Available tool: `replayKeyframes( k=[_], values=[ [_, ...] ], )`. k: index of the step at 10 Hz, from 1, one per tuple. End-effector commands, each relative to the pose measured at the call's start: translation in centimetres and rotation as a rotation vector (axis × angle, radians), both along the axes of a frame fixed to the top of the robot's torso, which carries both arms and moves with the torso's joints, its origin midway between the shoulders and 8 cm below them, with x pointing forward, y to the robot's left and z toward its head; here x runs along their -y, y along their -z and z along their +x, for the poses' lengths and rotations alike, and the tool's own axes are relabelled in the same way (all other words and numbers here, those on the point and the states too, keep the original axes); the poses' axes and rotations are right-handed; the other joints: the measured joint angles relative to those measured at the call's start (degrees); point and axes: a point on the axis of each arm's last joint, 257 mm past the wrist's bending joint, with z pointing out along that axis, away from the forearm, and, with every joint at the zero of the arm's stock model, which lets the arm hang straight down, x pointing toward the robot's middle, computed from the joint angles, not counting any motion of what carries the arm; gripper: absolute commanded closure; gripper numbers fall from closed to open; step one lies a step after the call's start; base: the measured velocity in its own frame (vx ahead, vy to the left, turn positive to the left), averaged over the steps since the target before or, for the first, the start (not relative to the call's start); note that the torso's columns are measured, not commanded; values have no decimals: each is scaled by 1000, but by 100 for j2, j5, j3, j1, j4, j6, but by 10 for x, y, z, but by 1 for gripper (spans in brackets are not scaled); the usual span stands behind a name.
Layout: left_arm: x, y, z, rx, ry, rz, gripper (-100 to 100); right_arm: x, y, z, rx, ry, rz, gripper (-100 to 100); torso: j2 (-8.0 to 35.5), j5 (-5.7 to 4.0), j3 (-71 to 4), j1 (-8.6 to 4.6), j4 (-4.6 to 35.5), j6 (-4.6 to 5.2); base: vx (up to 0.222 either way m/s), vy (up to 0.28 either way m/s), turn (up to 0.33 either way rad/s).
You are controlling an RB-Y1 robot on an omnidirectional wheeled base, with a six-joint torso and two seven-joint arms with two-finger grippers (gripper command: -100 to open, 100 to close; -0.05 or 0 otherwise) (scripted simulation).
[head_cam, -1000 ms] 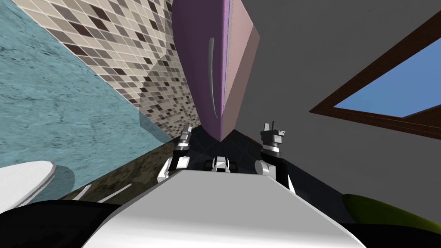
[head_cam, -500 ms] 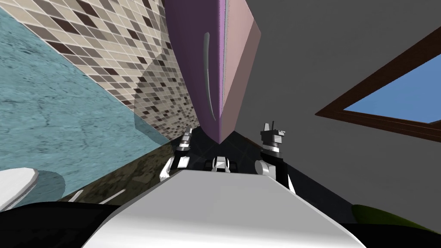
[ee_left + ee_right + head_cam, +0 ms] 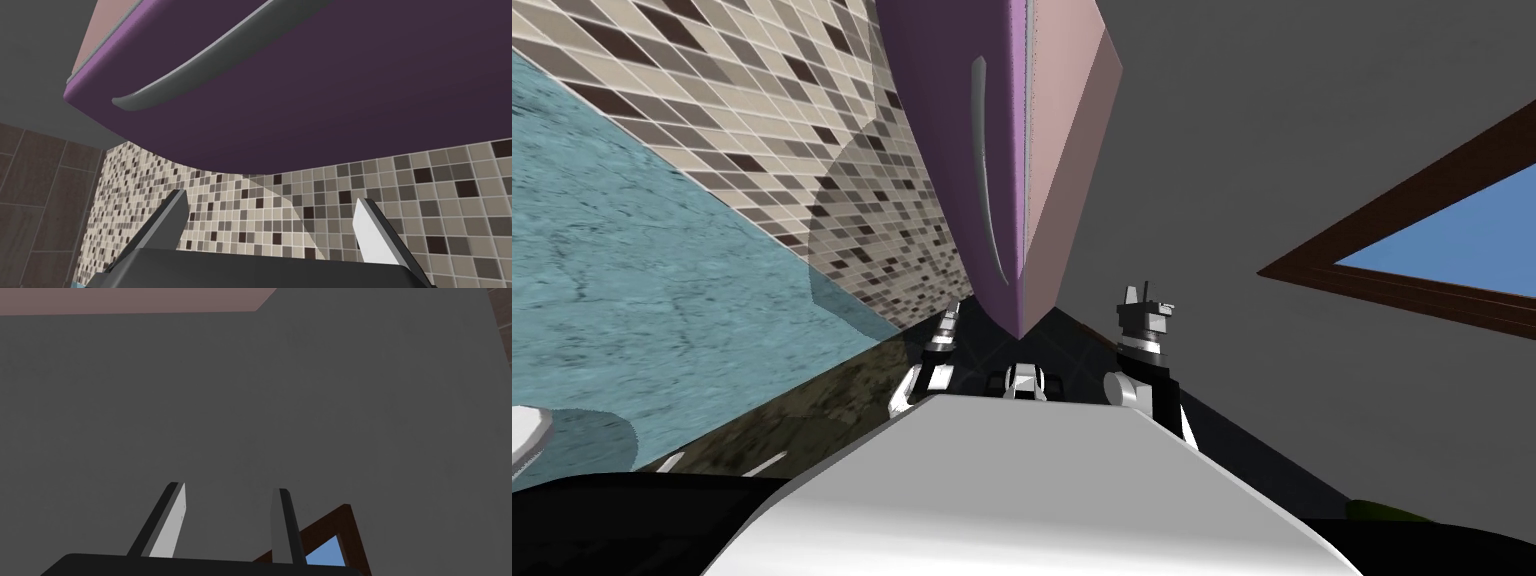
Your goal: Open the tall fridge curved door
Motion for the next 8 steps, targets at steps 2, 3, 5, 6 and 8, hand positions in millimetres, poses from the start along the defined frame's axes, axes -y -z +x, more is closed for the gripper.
replayKeyframes(
  k=[2, 3, 5, 6, 8],
  values=[
    [-5, 17, 1, -16, -8, 20, -100, 0, 0, 0, 0, 0, 0, 0, 10, 3, 7, 11, 3, 0, 84, -37, 8],
    [-7, 26, 1, -23, -12, 31, -100, 0, 0, 0, 0, 0, 0, 0, 15, 4, 9, 14, 4, 0, 86, -33, 9],
    [-8, 36, 3, -24, -16, 54, -100, 0, 0, 0, 0, 0, 0, 0, -6, 0, -3, 1, -1, 0, 140, -55, 18],
    [-9, 43, 3, -38, -19, 53, -100, 0, 0, 0, 0, 0, 0, 0, -11, 0, -7, 0, -3, 0, 105, -47, 5],
    [-10, 53, 3, -40, -22, 74, -100, 0, 0, 0, 0, 0, 0, 0, 15, 3, 10, 10, 5, 0, 102, -47, 12]
  ],
)
